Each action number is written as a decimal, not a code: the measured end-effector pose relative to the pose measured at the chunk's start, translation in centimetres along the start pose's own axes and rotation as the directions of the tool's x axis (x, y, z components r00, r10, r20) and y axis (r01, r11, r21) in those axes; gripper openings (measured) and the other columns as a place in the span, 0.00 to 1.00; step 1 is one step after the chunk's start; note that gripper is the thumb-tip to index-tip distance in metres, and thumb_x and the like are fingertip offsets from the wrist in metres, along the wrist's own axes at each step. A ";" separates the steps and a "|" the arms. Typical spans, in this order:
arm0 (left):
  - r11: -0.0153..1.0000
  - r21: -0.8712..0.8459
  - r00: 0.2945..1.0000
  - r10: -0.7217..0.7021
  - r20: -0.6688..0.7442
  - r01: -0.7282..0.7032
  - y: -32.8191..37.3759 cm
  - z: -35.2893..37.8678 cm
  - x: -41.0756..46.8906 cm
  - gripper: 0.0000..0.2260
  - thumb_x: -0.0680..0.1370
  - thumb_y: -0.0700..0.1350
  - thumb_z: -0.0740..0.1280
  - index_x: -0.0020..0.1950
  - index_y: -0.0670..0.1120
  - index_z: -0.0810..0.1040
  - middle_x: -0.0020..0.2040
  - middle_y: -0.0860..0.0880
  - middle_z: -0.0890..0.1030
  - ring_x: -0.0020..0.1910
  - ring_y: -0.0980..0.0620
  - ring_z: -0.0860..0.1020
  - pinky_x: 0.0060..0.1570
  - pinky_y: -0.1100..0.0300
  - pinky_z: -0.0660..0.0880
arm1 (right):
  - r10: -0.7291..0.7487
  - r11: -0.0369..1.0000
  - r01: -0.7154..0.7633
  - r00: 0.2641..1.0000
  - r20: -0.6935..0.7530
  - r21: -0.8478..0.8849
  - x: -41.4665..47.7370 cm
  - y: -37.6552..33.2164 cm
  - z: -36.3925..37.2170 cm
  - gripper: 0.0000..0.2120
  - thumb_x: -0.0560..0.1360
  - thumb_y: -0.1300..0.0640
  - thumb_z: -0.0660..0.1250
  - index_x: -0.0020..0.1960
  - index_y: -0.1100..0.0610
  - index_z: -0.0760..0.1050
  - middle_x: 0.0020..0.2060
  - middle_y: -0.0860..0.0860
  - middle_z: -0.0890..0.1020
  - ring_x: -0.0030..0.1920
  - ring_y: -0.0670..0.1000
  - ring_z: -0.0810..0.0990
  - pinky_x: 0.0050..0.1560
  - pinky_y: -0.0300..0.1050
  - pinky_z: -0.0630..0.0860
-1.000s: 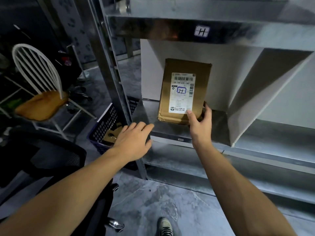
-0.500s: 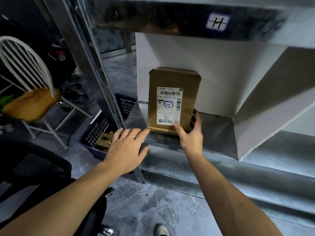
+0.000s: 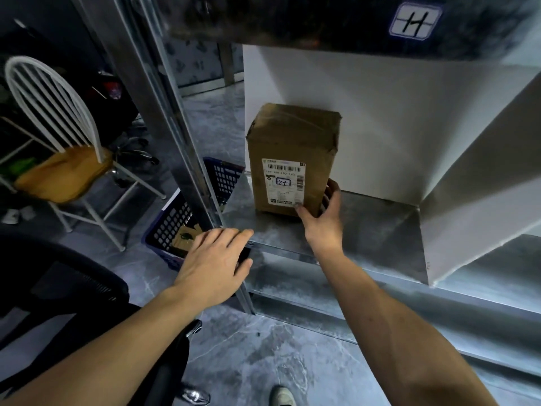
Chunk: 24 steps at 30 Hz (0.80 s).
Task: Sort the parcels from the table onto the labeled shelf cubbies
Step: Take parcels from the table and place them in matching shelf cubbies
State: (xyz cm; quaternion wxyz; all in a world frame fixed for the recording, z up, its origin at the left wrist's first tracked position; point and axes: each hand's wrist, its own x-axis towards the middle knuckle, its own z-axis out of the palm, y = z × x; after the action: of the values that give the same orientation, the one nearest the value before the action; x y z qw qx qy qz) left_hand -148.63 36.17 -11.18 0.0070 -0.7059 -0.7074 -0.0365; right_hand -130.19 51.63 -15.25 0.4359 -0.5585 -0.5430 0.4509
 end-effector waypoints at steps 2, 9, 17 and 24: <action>1.000 -0.015 1.000 -0.007 0.017 0.007 -0.3 0.1 -0.5 0.25 0.79 0.59 0.58 0.74 0.52 0.64 0.65 0.54 0.73 0.64 0.50 0.70 0.65 0.50 0.66 | -0.001 1.000 0.001 1.000 0.005 -0.024 -0.1 0.3 0.0 0.37 0.73 0.54 0.76 0.71 0.36 0.58 0.69 0.45 0.73 0.69 0.50 0.73 0.69 0.57 0.74; 0.999 -0.033 0.999 -0.002 0.049 0.004 0.0 -0.6 -2.1 0.26 0.79 0.60 0.56 0.75 0.55 0.60 0.68 0.56 0.70 0.67 0.51 0.67 0.66 0.51 0.63 | -0.010 0.980 0.013 1.000 0.017 -0.198 -2.5 -0.5 -2.1 0.37 0.75 0.49 0.73 0.78 0.43 0.57 0.74 0.50 0.70 0.71 0.54 0.71 0.64 0.43 0.68; 0.998 -0.009 0.998 0.054 0.038 -0.054 3.0 -3.6 -4.0 0.26 0.79 0.60 0.55 0.75 0.54 0.60 0.69 0.54 0.70 0.68 0.49 0.67 0.65 0.50 0.63 | -0.146 0.691 0.240 0.970 0.193 -0.682 -10.2 -3.3 -9.9 0.23 0.80 0.47 0.65 0.71 0.56 0.71 0.67 0.58 0.74 0.65 0.62 0.73 0.64 0.55 0.71; 0.980 -0.019 0.979 0.201 0.032 -0.200 10.8 -5.8 -3.9 0.25 0.80 0.58 0.55 0.76 0.52 0.60 0.71 0.52 0.68 0.68 0.48 0.66 0.65 0.50 0.63 | -0.191 0.256 0.344 0.934 0.302 -0.903 -17.6 -4.9 -18.7 0.19 0.79 0.40 0.58 0.63 0.51 0.71 0.58 0.53 0.76 0.59 0.59 0.75 0.56 0.54 0.74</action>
State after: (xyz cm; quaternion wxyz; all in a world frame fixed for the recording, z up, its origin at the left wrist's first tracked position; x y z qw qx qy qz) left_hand -138.06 31.89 -5.14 -0.0069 -0.7741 -0.6323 -0.0293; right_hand -113.05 34.24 -5.95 0.0577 -0.5749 -0.8162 0.0009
